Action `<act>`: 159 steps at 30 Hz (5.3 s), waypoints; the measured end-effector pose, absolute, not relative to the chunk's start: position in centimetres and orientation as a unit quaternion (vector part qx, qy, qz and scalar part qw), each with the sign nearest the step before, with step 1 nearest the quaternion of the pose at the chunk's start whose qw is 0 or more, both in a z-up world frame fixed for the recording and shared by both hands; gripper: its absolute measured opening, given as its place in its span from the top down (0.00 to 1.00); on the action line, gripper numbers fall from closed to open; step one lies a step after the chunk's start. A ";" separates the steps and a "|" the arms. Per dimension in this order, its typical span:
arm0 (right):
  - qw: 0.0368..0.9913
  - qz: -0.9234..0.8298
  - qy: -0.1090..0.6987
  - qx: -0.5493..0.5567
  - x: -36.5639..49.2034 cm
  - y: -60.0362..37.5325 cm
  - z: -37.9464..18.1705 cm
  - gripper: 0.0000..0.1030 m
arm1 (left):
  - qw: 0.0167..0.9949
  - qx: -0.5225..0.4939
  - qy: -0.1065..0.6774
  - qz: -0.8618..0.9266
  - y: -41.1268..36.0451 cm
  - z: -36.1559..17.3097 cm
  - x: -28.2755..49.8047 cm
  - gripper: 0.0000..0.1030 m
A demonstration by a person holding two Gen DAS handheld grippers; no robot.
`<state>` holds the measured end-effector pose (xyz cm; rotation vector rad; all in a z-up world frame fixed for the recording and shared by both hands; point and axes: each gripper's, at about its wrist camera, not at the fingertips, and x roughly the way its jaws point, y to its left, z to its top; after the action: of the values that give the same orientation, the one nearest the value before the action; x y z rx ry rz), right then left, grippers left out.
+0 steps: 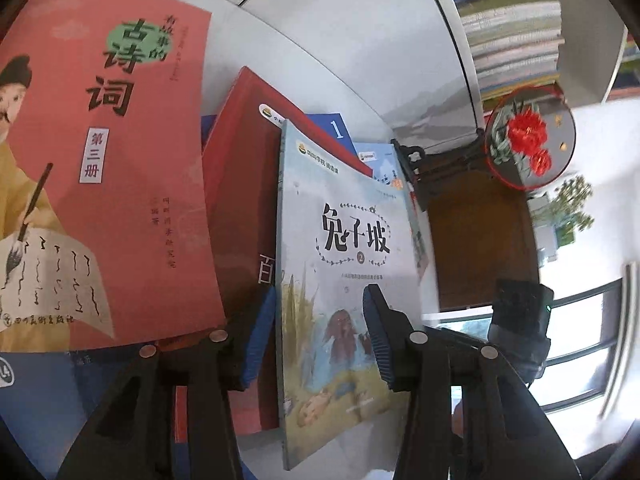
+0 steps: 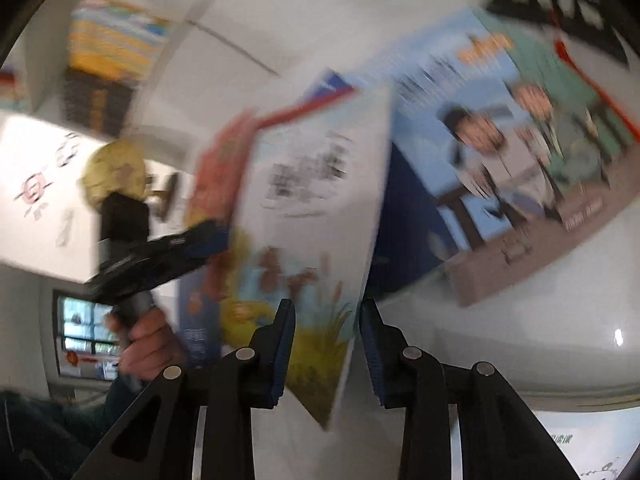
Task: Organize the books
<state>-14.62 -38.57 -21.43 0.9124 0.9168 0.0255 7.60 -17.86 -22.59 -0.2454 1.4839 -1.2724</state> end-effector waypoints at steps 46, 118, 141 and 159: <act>0.845 -0.195 0.474 0.153 -28.8 -30.9 -15.0 0.74 | 0.530 -0.003 0.564 -0.633 -22.1 -16.2 -14.0 0.59; 0.853 -0.182 0.436 0.222 -27.7 -31.7 -11.6 0.48 | 0.608 0.026 0.598 -0.522 -14.0 -16.0 -8.9 0.56; 0.849 -0.154 0.445 0.240 1.5 -24.5 -14.7 0.48 | 0.788 0.111 0.479 -0.371 -8.6 -14.2 15.5 0.29; 0.830 -0.176 0.466 0.250 4.5 -24.4 -18.6 0.48 | 0.793 0.132 0.490 -0.337 -9.4 -18.1 18.8 0.29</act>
<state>4.55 -24.38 -18.64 0.5303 0.9892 -0.3727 18.84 -9.43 -18.13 0.2847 1.0549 -0.7258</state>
